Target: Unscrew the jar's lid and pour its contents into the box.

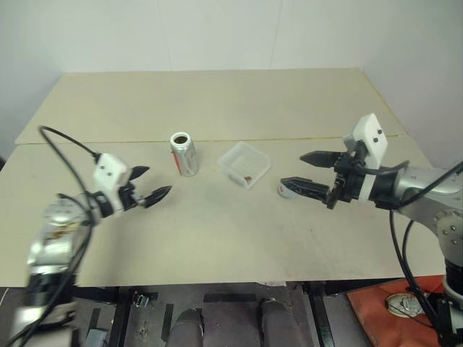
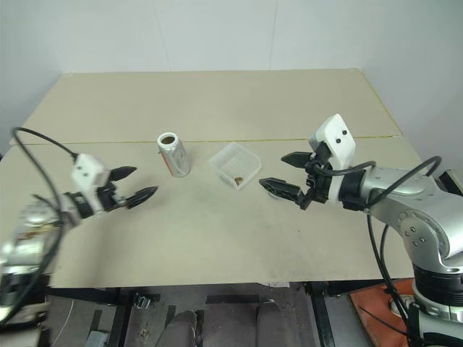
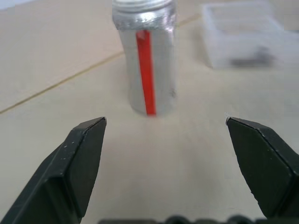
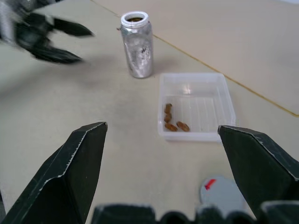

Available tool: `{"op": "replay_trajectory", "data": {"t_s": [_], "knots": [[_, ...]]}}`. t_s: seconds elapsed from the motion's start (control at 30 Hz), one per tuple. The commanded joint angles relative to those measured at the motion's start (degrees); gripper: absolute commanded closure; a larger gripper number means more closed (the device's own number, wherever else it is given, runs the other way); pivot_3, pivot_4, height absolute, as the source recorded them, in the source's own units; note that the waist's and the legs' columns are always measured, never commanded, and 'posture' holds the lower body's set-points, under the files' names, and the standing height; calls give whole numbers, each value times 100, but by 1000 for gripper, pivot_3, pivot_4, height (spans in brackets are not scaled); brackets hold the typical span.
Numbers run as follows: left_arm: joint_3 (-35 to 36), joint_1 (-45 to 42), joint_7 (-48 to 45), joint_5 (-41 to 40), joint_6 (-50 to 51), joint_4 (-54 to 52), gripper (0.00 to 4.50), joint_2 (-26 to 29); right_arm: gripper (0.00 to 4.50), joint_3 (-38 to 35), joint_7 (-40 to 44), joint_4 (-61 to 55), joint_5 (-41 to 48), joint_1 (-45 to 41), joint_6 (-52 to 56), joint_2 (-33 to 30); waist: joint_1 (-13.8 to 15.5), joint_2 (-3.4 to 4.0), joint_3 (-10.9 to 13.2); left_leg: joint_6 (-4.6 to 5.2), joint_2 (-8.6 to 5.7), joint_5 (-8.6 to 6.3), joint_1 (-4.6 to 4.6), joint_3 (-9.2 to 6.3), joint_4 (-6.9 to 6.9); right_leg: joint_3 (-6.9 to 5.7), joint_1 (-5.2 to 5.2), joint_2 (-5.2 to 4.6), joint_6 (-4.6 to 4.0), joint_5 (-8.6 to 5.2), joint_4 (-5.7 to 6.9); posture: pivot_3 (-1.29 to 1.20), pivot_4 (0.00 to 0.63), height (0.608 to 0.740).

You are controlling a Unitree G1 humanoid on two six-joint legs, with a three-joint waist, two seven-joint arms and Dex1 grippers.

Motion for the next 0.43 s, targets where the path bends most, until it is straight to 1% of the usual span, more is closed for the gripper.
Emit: {"op": "replay_trajectory", "data": {"t_s": [0.03, 0.1, 0.17, 0.27, 0.43], "knots": [[781, 193, -1271, -868, 125, -424, 33, 806, 0, -67, 309, -67, -193, 57, -423, -161, 31, 0, 0, 0, 1, 0, 0, 0, 0, -1, -1, 0, -1, -1, -9, 0, 150, 740], [976, 287, -1785, -1120, 150, -397, 33, 1198, 0, -80, 503, 22, -296, 102, -573, -229, 40, 1, 1, 1, 2, -1, -1, 3, -1, -1, -2, 0, -3, -2, -9, 0, 150, 740], [1145, 383, -2080, -1342, 277, -440, 33, 1453, 0, -106, 805, 175, -450, 211, -875, -317, 55, 1, 1, 4, 2, -3, 2, 5, -3, 0, 3, 0, -4, -3, -15, 0, 150, 740], [1287, 550, -2099, -1449, 405, -600, 33, 1553, 0, -84, 938, 265, -540, 219, -1033, -329, 46, 1, 1, 9, 4, -6, 2, 8, -3, 0, 2, 0, -4, -3, -17, 0, 150, 740], [1351, 735, -1905, -1546, 582, -911, 33, 1496, 0, -12, 1005, 303, -665, 219, -1151, -242, 13, 1, 1, 11, 6, -7, 4, 9, -4, 1, -2, 2, -8, -5, -16, 0, 150, 740]]}}
